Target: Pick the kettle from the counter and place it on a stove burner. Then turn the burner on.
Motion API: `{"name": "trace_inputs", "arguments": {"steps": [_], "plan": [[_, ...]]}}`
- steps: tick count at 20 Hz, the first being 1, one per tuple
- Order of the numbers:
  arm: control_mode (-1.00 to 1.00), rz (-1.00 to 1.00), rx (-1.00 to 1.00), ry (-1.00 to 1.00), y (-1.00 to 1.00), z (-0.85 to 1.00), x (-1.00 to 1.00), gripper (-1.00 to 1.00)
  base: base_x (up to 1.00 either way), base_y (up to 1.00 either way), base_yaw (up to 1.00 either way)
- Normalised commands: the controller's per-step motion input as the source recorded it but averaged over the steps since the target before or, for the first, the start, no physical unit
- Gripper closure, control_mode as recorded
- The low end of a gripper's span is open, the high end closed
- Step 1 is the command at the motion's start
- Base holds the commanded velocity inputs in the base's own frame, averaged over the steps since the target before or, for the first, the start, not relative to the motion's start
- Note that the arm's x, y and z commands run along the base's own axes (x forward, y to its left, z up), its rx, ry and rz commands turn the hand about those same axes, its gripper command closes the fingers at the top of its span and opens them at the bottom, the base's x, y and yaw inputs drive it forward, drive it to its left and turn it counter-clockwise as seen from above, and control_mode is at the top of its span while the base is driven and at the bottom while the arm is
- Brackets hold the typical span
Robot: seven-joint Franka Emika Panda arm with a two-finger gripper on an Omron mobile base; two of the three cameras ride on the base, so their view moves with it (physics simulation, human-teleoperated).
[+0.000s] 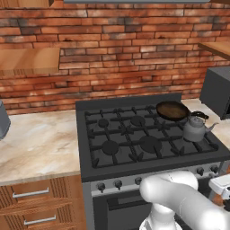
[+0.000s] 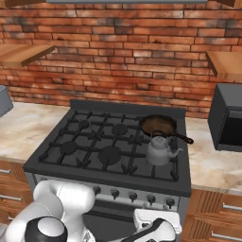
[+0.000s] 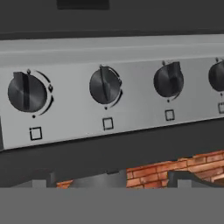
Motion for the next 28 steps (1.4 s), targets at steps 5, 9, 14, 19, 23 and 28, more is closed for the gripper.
{"name": "trace_inputs", "arguments": {"steps": [5,9,14,19,23,28], "plan": [[-1.0,0.0,0.0,-0.02,-0.37,-0.2,0.38,-1.0,0.0,0.0,0.0],[-1.0,0.0,0.0,-0.01,-0.36,-0.24,0.27,-1.0,0.0,0.0,0.0],[-1.0,0.0,-0.01,0.0,-0.02,-0.12,0.09,-1.0,0.0,0.0,0.0],[-1.0,0.0,-0.04,0.0,-0.26,-0.38,-0.01,-1.0,0.0,0.0,0.0],[-1.0,0.0,-0.02,0.0,-0.4,-0.31,-0.01,-1.0,0.0,0.0,0.0],[-1.0,0.0,0.0,0.0,-0.04,0.0,0.01,-1.0,0.0,0.0,0.0]]}}
